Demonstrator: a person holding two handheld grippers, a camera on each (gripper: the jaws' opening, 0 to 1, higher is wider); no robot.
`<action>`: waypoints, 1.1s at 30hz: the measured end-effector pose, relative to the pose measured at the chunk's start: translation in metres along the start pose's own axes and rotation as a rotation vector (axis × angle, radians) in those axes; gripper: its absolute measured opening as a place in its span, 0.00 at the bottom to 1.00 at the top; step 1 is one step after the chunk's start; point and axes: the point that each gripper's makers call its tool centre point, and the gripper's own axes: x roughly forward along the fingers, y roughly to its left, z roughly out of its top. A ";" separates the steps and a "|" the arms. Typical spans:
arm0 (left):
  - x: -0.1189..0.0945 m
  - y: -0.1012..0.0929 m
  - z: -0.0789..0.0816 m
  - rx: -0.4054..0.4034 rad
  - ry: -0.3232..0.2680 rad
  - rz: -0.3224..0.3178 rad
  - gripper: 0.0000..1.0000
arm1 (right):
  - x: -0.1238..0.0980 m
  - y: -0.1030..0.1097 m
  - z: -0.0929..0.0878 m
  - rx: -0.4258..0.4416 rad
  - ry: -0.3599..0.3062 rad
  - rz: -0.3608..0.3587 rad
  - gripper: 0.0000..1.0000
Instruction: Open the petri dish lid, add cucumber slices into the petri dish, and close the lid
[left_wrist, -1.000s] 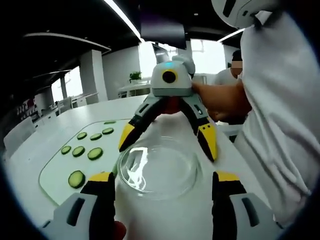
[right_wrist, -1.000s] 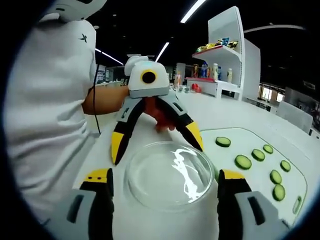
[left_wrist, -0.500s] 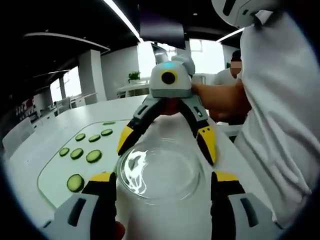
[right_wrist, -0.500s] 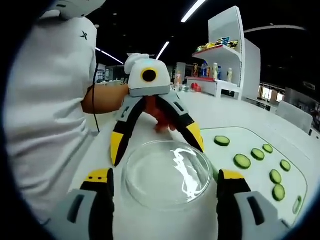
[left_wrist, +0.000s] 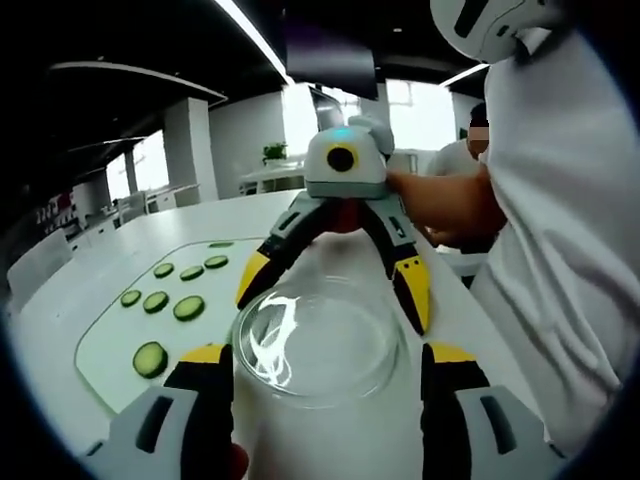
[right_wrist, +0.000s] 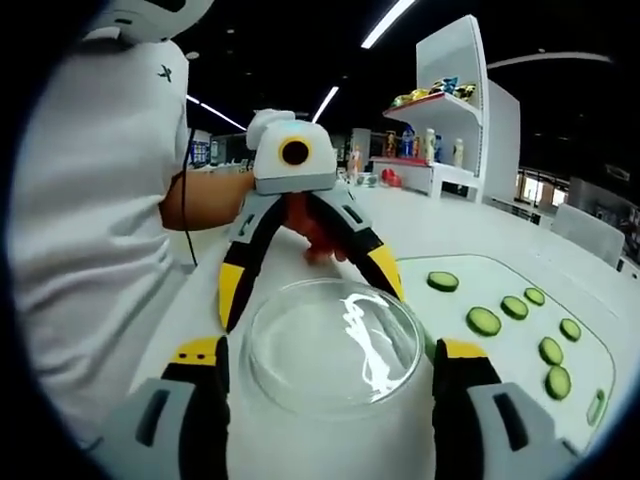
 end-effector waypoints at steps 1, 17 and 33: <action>0.000 0.000 0.000 0.003 -0.001 -0.001 0.75 | 0.000 0.000 0.000 -0.001 -0.001 -0.001 0.82; 0.005 0.002 0.002 -0.001 -0.019 -0.006 0.73 | 0.005 0.005 0.001 -0.014 -0.005 0.015 0.78; 0.004 0.004 0.002 0.005 -0.026 0.006 0.66 | 0.002 0.002 0.001 -0.008 -0.006 0.015 0.70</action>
